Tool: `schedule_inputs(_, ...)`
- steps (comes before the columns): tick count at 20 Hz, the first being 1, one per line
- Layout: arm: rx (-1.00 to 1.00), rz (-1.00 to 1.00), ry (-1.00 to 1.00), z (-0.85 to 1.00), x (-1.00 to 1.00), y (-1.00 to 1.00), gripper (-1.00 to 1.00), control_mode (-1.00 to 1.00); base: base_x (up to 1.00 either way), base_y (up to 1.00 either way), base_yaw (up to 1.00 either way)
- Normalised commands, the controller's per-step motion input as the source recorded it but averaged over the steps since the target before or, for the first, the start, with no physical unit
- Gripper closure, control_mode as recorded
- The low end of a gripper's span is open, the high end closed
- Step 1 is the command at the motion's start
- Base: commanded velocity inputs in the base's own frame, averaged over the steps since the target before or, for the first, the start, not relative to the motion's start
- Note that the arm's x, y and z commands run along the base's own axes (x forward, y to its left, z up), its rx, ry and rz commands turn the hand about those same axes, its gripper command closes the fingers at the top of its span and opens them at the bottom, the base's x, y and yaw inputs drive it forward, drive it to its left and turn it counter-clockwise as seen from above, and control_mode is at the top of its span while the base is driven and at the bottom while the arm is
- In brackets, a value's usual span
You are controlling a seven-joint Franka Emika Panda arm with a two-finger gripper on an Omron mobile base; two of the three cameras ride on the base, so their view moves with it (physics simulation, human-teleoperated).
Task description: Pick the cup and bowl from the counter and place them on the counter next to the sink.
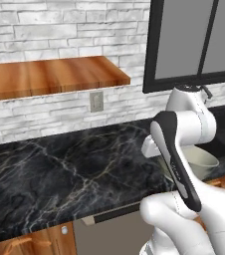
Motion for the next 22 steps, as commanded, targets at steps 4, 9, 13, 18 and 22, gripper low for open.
schedule_inputs(4,0.00,0.03,-0.01,0.00,0.21,-0.10,1.00,-1.00,0.00,0.00,0.00)
schedule_inputs(9,0.00,0.01,-0.01,0.00,0.24,0.00,1.00,-1.00,0.00,0.00,0.00)
schedule_inputs(13,0.00,0.00,0.00,-0.01,0.67,0.00,1.00,-1.00,0.00,0.00,0.00)
schedule_inputs(18,0.00,0.00,0.00,-0.08,0.86,0.00,1.00,-1.00,0.00,0.00,0.00)
schedule_inputs(22,0.00,0.00,0.00,-0.06,0.67,0.00,1.00,-1.00,0.00,0.00,0.00)
